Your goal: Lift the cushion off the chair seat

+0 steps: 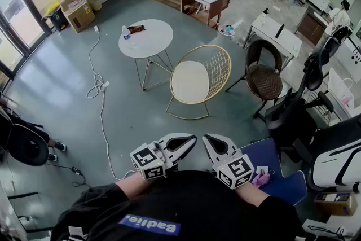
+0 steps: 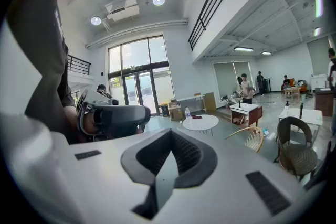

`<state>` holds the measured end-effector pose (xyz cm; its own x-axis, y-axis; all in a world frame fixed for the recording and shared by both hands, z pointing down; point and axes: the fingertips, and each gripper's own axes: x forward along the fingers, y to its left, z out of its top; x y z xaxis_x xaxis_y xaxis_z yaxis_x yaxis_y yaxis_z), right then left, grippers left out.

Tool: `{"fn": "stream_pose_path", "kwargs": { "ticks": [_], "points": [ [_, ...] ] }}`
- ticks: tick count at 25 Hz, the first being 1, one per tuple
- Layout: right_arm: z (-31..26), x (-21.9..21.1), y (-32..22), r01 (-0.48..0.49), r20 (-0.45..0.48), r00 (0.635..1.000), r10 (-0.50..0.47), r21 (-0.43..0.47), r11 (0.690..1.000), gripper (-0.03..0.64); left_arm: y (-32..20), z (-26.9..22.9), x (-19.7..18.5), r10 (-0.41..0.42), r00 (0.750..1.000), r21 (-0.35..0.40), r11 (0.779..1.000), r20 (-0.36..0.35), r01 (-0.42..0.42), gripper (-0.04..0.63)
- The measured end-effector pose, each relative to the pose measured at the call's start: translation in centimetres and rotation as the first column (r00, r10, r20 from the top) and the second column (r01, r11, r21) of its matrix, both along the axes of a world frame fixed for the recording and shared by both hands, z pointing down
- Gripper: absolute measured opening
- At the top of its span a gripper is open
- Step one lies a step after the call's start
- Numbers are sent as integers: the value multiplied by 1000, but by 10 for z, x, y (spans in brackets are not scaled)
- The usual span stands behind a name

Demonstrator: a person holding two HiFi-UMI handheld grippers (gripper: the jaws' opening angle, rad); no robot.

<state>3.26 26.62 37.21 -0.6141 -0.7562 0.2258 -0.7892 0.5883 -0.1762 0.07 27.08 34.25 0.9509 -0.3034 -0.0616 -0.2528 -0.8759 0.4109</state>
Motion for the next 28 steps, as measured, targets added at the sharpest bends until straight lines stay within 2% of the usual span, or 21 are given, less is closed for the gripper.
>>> {"fn": "stream_pose_path", "kwargs": {
  "ticks": [14,22,28],
  "points": [
    [6,2,7,20,13,1000,-20,-9,1000,26,6,7,6,-13,1000,0,1000,0,13,15],
    [10,25,1,26,42,999,-26,-13,1000,26,-10,11,12,-105,994,-22,994,15,106,15],
    [14,54,-14,28,65,997,-28,-1,1000,26,-26,13,21,-205,978,-4,979,31,205,15]
  ]
}}
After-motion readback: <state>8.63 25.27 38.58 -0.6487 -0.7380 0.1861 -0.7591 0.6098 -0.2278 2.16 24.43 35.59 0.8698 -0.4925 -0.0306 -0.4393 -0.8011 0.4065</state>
